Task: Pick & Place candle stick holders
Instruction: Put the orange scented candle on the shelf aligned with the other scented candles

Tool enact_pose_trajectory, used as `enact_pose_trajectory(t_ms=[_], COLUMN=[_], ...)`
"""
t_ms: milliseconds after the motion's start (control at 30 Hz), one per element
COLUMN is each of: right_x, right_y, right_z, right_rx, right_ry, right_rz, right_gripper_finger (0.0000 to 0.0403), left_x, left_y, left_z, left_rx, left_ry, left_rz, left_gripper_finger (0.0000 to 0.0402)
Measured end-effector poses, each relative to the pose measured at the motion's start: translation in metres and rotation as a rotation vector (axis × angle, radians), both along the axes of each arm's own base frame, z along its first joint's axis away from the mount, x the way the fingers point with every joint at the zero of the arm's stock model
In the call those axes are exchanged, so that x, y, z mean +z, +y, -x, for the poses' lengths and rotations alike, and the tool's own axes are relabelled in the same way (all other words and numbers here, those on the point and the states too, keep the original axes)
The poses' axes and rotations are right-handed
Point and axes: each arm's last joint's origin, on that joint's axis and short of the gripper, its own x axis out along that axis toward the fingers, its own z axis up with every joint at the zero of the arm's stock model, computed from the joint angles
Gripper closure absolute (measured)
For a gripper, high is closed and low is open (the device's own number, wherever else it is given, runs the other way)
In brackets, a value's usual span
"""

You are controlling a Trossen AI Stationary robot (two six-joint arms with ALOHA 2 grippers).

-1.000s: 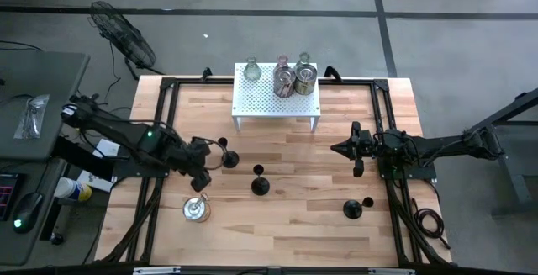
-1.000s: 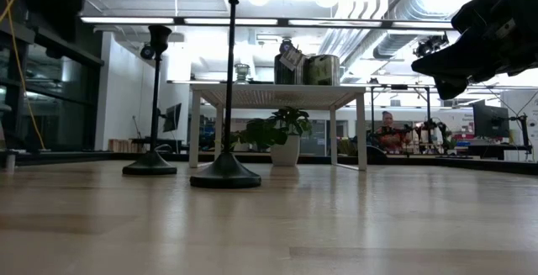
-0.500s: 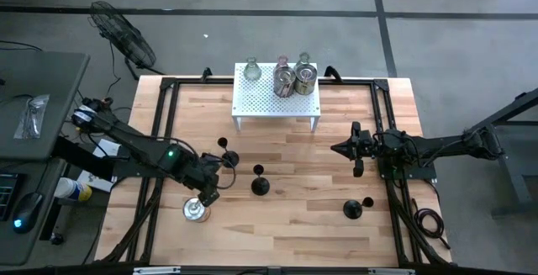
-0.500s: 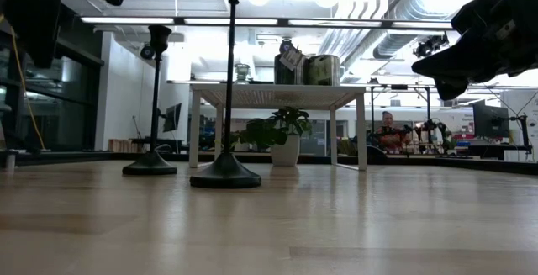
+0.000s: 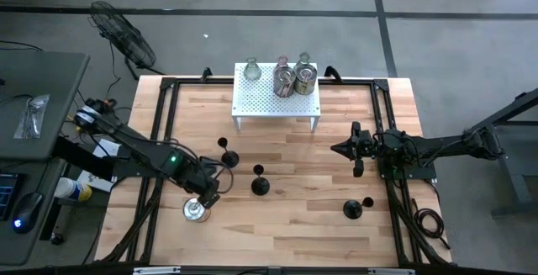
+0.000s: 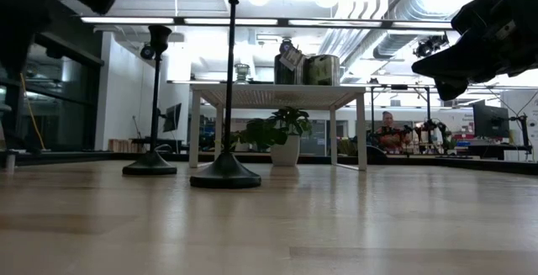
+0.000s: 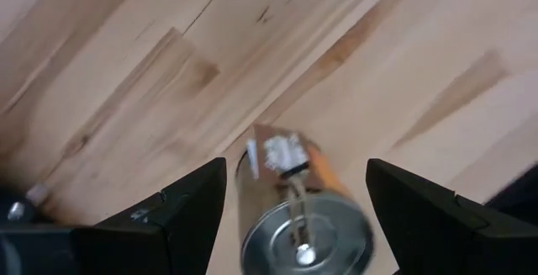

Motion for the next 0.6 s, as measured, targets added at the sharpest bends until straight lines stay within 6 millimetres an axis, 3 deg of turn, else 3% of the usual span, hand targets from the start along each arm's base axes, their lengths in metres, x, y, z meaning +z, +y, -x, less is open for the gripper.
enact_pose_trajectory(t_ms=[600], right_x=[0.000], right_y=[0.000], right_z=[0.000], right_rx=[0.000], right_ry=[0.000], right_rz=[0.000], right_gripper_finger=[0.0398], left_x=[-0.003], left_y=[-0.023], left_z=[0.015], left_rx=[0.023], left_ry=[0.053], left_rz=[0.029], left_gripper_finger=[0.0121])
